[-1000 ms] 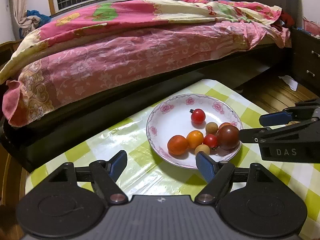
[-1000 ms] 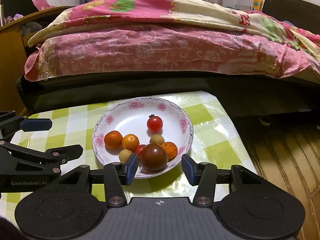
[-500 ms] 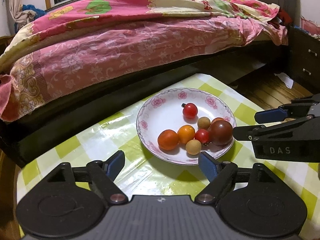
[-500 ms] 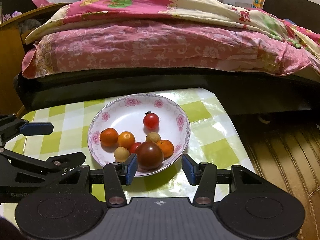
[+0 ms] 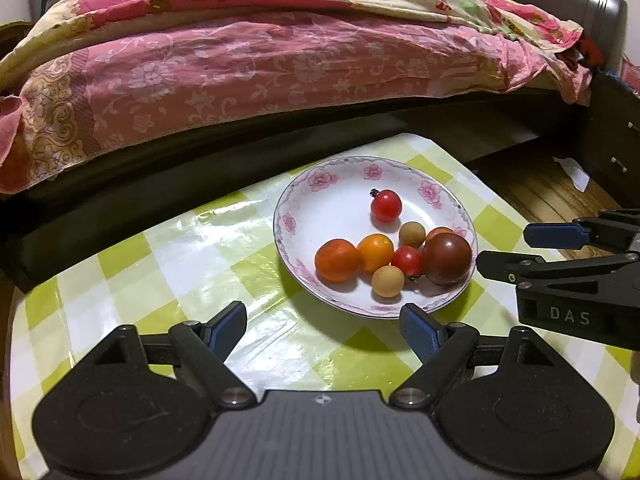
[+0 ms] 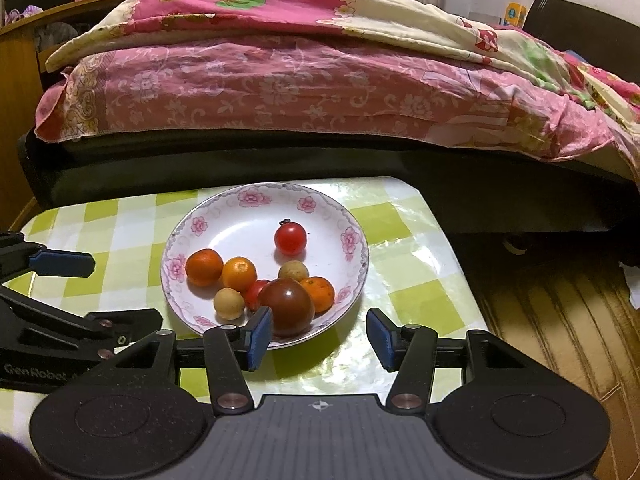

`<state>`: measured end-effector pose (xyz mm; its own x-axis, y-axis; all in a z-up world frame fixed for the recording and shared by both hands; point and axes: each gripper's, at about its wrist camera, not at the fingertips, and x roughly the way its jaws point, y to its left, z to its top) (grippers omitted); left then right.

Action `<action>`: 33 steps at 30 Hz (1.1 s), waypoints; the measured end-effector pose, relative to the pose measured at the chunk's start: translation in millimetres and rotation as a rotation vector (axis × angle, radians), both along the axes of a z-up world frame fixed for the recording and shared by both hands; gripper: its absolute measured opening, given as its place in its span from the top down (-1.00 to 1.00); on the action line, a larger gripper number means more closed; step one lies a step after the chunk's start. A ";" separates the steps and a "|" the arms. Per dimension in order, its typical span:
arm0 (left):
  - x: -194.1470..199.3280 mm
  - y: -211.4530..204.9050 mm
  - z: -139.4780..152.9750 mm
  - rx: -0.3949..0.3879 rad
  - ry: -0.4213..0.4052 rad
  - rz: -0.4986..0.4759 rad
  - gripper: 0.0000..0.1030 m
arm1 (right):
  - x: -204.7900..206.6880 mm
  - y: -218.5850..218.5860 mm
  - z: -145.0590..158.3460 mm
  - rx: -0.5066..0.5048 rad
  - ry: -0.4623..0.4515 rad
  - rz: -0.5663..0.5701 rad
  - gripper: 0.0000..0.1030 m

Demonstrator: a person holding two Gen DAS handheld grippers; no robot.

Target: Organize fruits

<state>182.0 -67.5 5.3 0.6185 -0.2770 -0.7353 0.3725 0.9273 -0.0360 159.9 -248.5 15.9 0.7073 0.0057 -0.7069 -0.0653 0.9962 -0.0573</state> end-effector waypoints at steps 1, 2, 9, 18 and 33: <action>-0.3 -0.1 -0.3 0.004 -0.002 0.004 -0.81 | -0.1 0.1 0.0 -0.002 -0.002 -0.002 0.06; -0.7 0.1 -0.1 0.008 -0.006 0.009 -0.89 | -0.4 0.3 0.0 -0.004 -0.003 -0.002 0.06; -12.8 7.5 13.3 0.020 -0.061 0.046 -1.00 | -7.0 2.1 3.2 -0.008 -0.013 -0.013 0.05; -43.1 17.4 21.3 -0.015 -0.058 0.088 -1.00 | -33.8 9.2 15.0 -0.005 -0.018 -0.049 -0.01; -95.9 17.7 19.5 0.026 -0.079 0.087 -1.00 | -85.4 19.2 14.8 0.035 0.018 -0.087 -0.03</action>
